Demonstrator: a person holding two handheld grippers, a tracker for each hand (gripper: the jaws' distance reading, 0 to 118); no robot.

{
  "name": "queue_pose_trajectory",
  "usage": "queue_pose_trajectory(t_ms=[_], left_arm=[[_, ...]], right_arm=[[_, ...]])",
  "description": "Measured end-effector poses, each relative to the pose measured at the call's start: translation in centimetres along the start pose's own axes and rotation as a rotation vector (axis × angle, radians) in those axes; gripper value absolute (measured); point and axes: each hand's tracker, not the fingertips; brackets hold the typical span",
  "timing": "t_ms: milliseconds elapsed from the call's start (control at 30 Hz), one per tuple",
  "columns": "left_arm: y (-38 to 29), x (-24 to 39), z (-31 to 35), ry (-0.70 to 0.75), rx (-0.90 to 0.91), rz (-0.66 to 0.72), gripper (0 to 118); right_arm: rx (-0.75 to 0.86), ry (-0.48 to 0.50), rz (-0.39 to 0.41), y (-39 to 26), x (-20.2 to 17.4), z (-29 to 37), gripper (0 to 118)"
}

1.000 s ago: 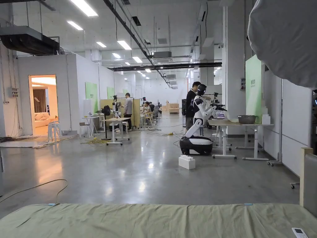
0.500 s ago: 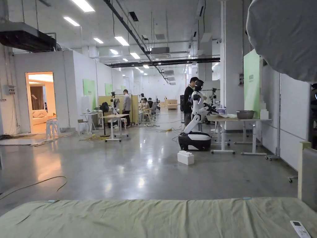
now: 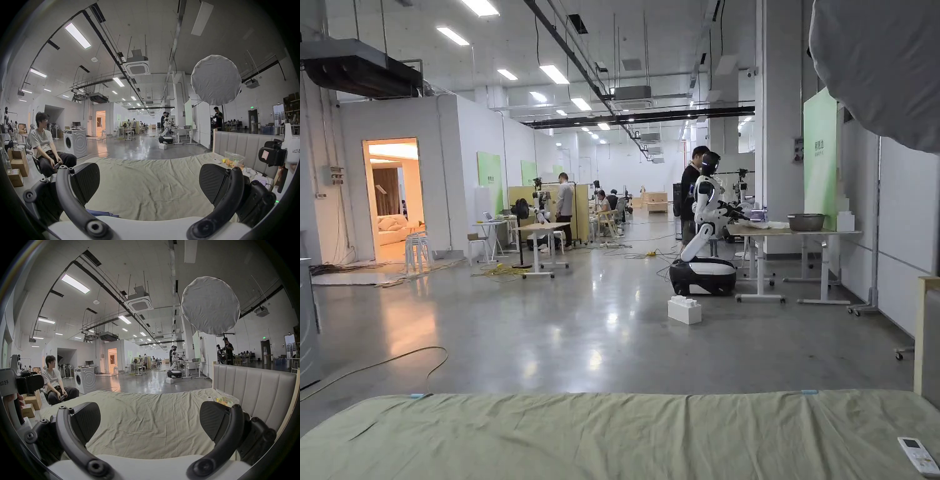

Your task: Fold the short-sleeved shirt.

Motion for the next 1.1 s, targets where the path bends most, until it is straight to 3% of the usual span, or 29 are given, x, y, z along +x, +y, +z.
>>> queue_pose_trajectory(t_ms=[733,867,1000,1100], left_arm=[[0.5,0.7,0.2,-0.045,-0.007,0.004,118],[0.5,0.7,0.2,-0.047,-0.010,0.010,118],[0.4,0.8,0.1,-0.053,-0.017,0.011,118],[0.5,0.8,0.1,-0.034,-0.006,0.016,118]], right_arm=[[-0.011,0.024,-0.040,0.6,0.0,-0.1,118],[-0.094,-0.053,-0.185,1.0,-0.1,-0.7,118],[-0.108,-0.271,-0.144,2.3,-1.7,-1.0,118],[-0.148,-0.263,-0.125,2.1,-2.5,-1.4,118]])
